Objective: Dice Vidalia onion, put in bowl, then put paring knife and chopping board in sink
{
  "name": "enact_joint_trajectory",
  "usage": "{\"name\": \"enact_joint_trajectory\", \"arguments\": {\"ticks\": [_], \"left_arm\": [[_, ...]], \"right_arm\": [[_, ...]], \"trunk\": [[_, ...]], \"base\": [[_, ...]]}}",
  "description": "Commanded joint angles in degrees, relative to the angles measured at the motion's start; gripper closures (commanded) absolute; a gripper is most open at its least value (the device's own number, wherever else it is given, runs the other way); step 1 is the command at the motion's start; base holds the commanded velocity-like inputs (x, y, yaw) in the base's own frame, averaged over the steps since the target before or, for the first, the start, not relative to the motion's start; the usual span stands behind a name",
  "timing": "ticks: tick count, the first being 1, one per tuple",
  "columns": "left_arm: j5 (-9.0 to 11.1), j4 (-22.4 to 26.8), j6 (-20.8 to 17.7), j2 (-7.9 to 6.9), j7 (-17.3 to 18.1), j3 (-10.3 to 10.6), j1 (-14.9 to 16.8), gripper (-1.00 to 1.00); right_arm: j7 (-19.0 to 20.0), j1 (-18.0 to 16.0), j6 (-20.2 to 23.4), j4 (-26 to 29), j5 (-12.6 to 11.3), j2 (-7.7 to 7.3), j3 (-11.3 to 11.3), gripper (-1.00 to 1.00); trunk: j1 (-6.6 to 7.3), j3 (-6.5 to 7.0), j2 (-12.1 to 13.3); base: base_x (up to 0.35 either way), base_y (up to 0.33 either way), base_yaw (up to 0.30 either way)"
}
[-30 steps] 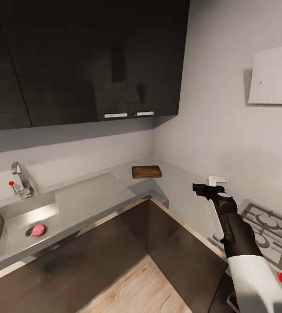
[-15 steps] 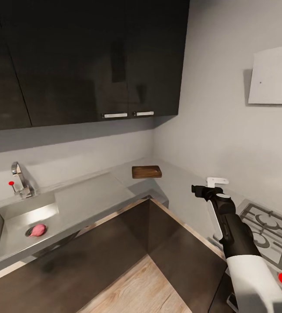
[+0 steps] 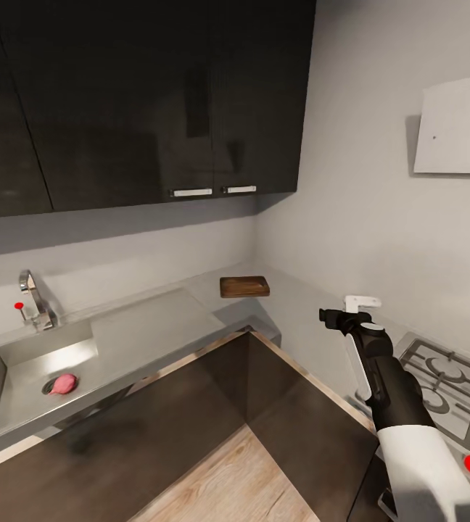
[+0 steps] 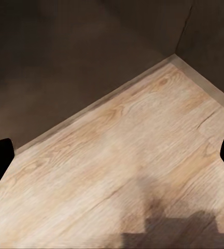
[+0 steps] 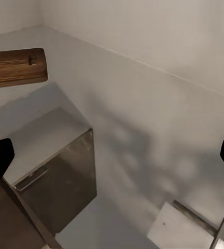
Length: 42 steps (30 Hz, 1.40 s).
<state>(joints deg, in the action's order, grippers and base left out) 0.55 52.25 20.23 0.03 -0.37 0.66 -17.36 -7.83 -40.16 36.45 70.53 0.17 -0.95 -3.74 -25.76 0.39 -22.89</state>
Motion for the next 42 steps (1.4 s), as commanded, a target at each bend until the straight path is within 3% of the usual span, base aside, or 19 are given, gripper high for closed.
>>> {"name": "enact_joint_trajectory", "arguments": {"ticks": [1, 3, 8, 14, 18, 28, 34, 42], "left_arm": [[0.03, 4.02, -2.79, -0.04, -0.02, 0.04, -2.16, -1.0], [0.0, 8.04, -6.56, -0.14, 0.05, 0.07, -4.56, -1.0], [-0.01, 7.37, -7.85, -0.21, 0.1, 0.15, -6.02, -1.0], [-0.02, 3.25, -3.28, -0.15, 0.14, 0.35, -6.49, -1.0], [0.07, -1.9, 2.98, 0.09, 0.22, 0.51, -6.77, -1.0], [0.16, -9.18, 4.1, 0.4, 0.52, 0.48, -6.81, -1.0], [0.16, -9.5, 4.16, 0.41, 0.54, 0.48, -6.81, -1.0], [0.16, -9.6, 4.12, 0.58, 0.55, 0.48, -6.81, -1.0]], "right_arm": [[-0.17, 0.0, 0.29, 0.05, 0.0, -0.02, 0.05, -1.0], [-0.17, 0.0, 0.29, 0.05, 0.02, -0.02, 0.05, -1.0], [-0.17, -0.01, 0.29, 0.05, 0.06, -0.02, 0.05, -1.0], [-0.24, 0.02, 0.29, 0.05, 0.01, -0.02, 0.05, -1.0], [-0.25, 0.02, 0.29, 0.05, -0.06, 0.04, 0.05, -1.0], [-0.23, 0.0, 0.29, 0.05, -0.25, 0.11, 0.13, -1.0], [-0.33, 0.0, 0.29, 0.05, -0.07, 0.11, 0.14, -1.0], [-0.28, 0.0, 0.29, 0.05, 0.0, 0.08, 0.09, -1.0]], "trunk": [[-0.02, 0.0, -0.03], [-0.02, 0.0, -0.03], [-0.02, 0.0, -0.03], [-0.02, 0.0, -0.03], [-0.02, 0.0, -0.03], [-0.02, 0.0, -0.03], [-0.02, 0.0, -0.03], [-0.02, 0.0, -0.03]], "base": [[0.0, 0.0, 0.0], [0.0, 0.0, 0.0], [0.0, 0.0, 0.0], [0.0, 0.0, 0.0], [0.0, 0.0, 0.0], [0.0, 0.0, 0.0], [0.037, 0.0, 0.03], [0.292, 0.0, 0.183]]}}
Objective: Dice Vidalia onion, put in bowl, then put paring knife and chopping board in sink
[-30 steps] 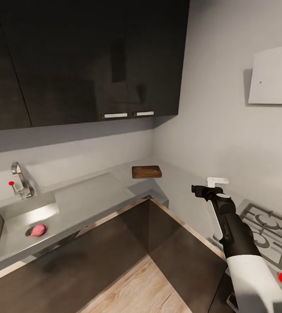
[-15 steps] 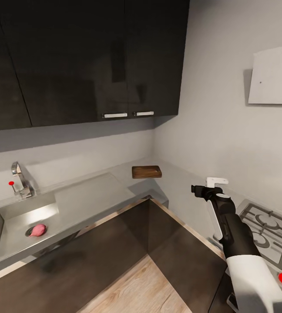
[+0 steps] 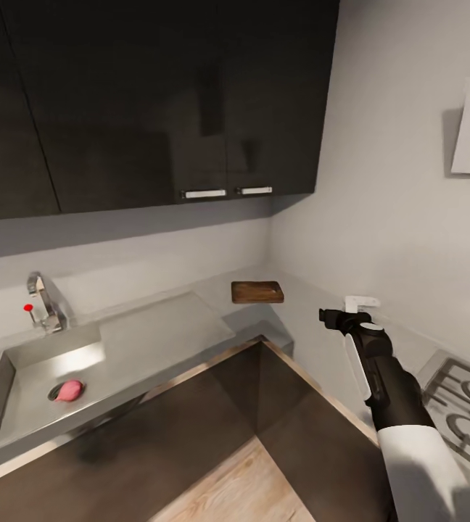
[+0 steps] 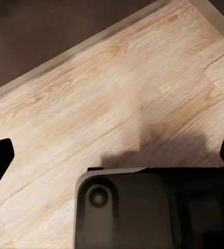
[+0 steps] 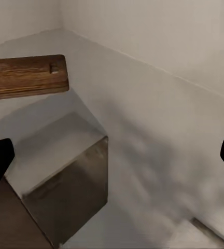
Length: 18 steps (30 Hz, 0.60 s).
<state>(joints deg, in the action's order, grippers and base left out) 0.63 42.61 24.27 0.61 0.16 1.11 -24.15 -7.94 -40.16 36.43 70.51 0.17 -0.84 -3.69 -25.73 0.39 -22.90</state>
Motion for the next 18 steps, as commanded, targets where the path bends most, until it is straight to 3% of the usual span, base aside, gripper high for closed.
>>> {"name": "enact_joint_trajectory", "arguments": {"ticks": [1, 10, 18], "left_arm": [[0.08, 0.03, 0.09, 0.14, 0.05, 0.04, -0.02, -1.0], [0.08, -0.07, 0.16, 0.86, 0.1, 0.05, -0.02, -1.0], [0.08, -1.28, 2.74, 0.97, 0.03, 0.04, -0.02, -1.0]], "right_arm": [[-0.16, 0.01, 0.3, 0.06, 0.0, -0.03, 0.03, -1.0], [-0.18, -0.01, 0.3, 0.06, 0.08, -0.07, 0.0, -1.0], [-0.14, 0.01, 0.3, 0.06, 0.09, -0.12, 0.0, -1.0]], "trunk": [[-0.06, 0.0, -0.02], [-0.06, 0.0, -0.02], [-0.06, 0.0, -0.02]], "base": [[0.339, 0.0, 0.168], [0.343, 0.0, 0.094], [0.344, 0.0, 0.017]]}}
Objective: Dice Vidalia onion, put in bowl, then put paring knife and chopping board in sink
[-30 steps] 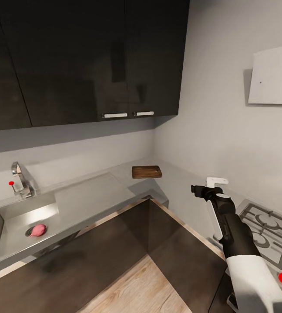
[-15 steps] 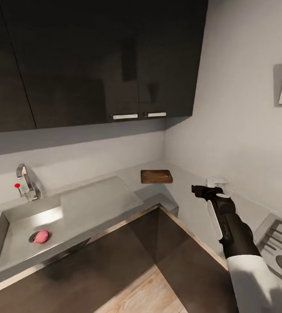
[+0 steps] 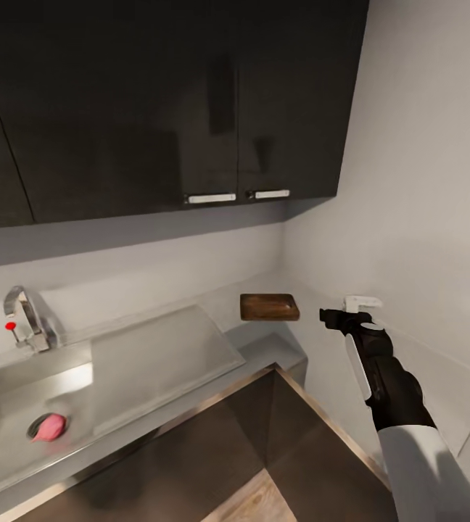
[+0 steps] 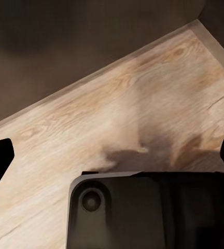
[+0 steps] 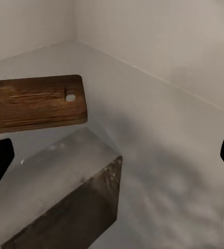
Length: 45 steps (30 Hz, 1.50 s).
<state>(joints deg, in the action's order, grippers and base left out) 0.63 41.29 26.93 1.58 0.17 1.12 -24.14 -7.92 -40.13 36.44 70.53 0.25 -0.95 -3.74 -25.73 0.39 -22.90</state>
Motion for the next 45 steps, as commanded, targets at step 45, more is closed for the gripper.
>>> {"name": "enact_joint_trajectory", "arguments": {"ticks": [45], "left_arm": [[0.07, -4.5, 0.41, 0.51, 0.1, -0.03, 0.02, -1.0]], "right_arm": [[-0.07, -0.02, 0.27, -1.17, -0.08, -0.16, 0.05, -1.0]], "trunk": [[-0.06, 0.0, -0.02]], "base": [[0.19, 0.013, 0.0]]}}
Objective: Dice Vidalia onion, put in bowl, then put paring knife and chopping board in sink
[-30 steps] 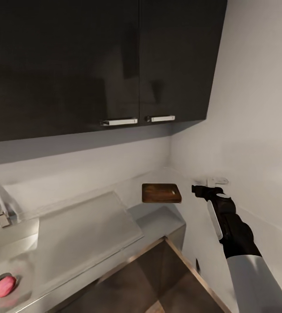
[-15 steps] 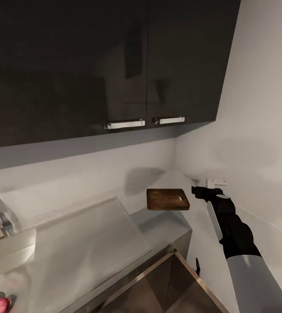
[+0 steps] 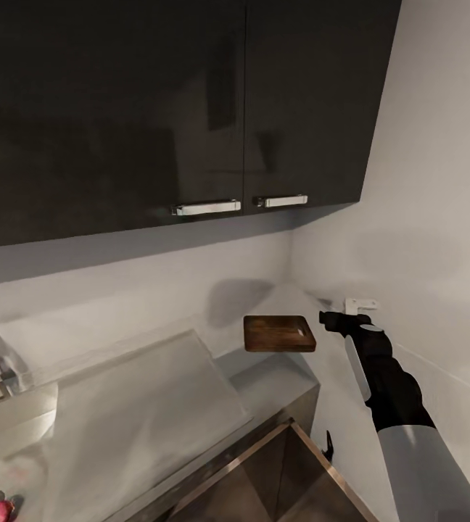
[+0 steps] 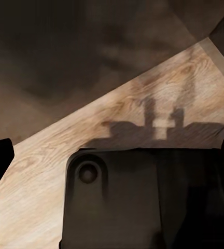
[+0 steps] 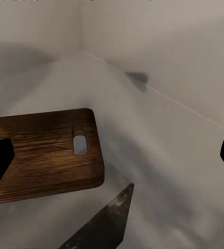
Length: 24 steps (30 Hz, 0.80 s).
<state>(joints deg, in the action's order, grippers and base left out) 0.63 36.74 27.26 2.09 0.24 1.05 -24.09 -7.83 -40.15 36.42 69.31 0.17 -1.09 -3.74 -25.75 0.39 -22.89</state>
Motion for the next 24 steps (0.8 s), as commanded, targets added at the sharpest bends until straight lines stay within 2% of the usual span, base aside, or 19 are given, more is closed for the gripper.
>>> {"name": "enact_joint_trajectory", "arguments": {"ticks": [1, 8, 24], "left_arm": [[0.07, 0.04, 0.07, 0.0, 0.02, 0.05, -0.03, -1.0], [0.07, -0.33, 0.07, -0.02, 0.03, 0.09, -0.06, -1.0], [0.07, -0.48, 0.07, -0.07, 0.02, 0.09, -0.05, -1.0]], "right_arm": [[-0.18, -0.01, 0.28, 0.04, 0.01, 0.0, 0.05, -1.0], [-0.17, -0.01, 0.31, 0.06, -0.05, 0.13, 0.12, -1.0], [-0.16, -0.01, 0.32, 0.08, -0.23, 0.26, 0.14, -1.0]], "trunk": [[-0.03, -0.01, -0.03], [-0.03, -0.01, -0.03], [-0.03, -0.01, -0.03]], "base": [[0.113, -0.104, 0.0], [0.086, -0.098, 0.0], [0.004, -0.004, 0.0]]}}
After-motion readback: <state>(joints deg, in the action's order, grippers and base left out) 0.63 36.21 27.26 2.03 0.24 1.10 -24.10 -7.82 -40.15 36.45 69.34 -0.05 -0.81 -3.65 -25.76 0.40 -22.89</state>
